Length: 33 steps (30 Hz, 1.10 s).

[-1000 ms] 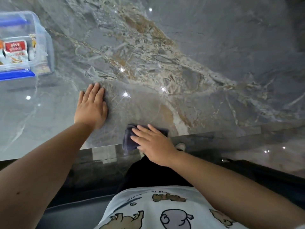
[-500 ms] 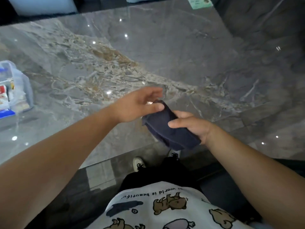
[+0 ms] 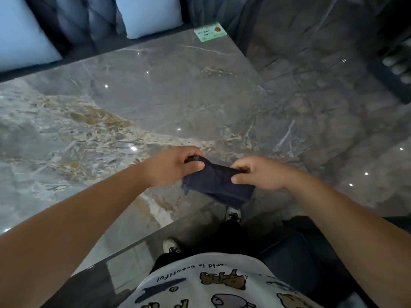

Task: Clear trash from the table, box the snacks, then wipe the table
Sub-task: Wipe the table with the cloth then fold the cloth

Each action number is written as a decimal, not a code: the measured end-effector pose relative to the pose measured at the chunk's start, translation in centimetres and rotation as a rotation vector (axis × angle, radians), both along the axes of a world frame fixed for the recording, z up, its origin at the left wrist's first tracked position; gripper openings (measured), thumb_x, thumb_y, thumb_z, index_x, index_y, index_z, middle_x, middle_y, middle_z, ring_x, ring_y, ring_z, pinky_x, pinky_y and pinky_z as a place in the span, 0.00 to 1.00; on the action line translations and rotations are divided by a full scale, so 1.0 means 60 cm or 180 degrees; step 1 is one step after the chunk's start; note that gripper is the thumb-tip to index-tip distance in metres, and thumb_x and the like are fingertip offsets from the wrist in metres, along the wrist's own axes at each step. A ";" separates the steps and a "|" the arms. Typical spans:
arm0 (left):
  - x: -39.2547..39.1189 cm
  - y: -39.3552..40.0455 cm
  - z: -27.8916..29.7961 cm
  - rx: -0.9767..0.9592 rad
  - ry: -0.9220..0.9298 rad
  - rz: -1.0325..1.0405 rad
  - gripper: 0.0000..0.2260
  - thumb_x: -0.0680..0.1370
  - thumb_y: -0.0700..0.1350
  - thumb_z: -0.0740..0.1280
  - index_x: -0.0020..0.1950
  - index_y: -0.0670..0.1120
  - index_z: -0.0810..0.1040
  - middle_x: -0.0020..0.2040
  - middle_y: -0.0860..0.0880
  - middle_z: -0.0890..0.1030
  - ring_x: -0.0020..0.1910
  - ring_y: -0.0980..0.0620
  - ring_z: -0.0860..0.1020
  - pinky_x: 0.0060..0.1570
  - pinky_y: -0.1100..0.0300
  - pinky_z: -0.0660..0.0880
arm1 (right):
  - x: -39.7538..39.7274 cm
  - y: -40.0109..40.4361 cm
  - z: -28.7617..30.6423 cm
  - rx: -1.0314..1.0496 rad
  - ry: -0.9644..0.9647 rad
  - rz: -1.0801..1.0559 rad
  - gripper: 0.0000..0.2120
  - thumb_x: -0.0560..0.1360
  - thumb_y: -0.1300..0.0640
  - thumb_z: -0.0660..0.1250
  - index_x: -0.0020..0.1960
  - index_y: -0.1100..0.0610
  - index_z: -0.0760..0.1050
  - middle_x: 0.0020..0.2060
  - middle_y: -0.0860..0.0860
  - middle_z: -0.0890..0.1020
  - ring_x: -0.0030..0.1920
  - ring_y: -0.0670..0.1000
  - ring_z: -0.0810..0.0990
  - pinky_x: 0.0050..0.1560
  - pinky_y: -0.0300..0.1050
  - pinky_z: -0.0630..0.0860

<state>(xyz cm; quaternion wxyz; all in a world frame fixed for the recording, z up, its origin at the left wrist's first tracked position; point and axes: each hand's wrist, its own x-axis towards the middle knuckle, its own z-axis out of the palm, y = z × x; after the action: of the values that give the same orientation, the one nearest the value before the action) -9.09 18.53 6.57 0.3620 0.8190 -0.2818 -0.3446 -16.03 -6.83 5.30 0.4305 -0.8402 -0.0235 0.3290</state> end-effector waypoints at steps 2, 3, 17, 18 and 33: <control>0.007 -0.034 -0.016 0.0080 0.0411 0.0038 0.19 0.76 0.52 0.70 0.66 0.52 0.73 0.57 0.52 0.78 0.55 0.53 0.77 0.57 0.52 0.75 | 0.021 -0.036 -0.008 -0.0066 -0.0031 0.0168 0.04 0.72 0.49 0.67 0.47 0.47 0.78 0.41 0.46 0.83 0.44 0.47 0.81 0.49 0.53 0.77; 0.009 -0.052 -0.023 0.0190 0.0462 -0.0026 0.24 0.74 0.53 0.72 0.68 0.54 0.70 0.58 0.53 0.77 0.55 0.54 0.77 0.57 0.55 0.74 | 0.033 -0.054 -0.012 -0.0077 -0.0061 0.0263 0.05 0.72 0.48 0.66 0.46 0.46 0.77 0.40 0.46 0.82 0.43 0.48 0.81 0.47 0.53 0.77; 0.024 -0.223 -0.103 0.0881 -0.0322 0.0289 0.09 0.78 0.46 0.65 0.58 0.49 0.76 0.49 0.48 0.82 0.46 0.48 0.77 0.43 0.56 0.71 | 0.201 -0.250 -0.062 -0.0274 0.0244 0.1618 0.09 0.72 0.53 0.70 0.51 0.43 0.75 0.45 0.40 0.80 0.45 0.41 0.78 0.46 0.36 0.72; 0.037 -0.225 -0.106 0.0906 -0.0363 0.0414 0.09 0.78 0.45 0.65 0.58 0.49 0.77 0.47 0.48 0.82 0.45 0.49 0.77 0.41 0.57 0.69 | 0.217 -0.253 -0.070 -0.0358 0.0171 0.1595 0.09 0.72 0.53 0.70 0.50 0.44 0.75 0.44 0.41 0.80 0.46 0.43 0.79 0.46 0.40 0.73; 0.189 -0.220 -0.254 0.1876 -0.1347 0.0885 0.27 0.78 0.37 0.60 0.76 0.49 0.60 0.78 0.49 0.59 0.76 0.48 0.58 0.68 0.52 0.63 | 0.370 -0.196 -0.228 -0.1651 -0.2175 0.1819 0.21 0.75 0.68 0.57 0.68 0.60 0.68 0.68 0.62 0.70 0.66 0.62 0.70 0.63 0.57 0.67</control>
<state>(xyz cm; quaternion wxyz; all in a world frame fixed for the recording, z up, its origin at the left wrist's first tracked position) 2.24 5.35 -8.67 0.0883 0.9713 -0.1255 -0.1819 6.17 -18.57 -8.37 0.0686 -0.9389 -0.3091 0.1352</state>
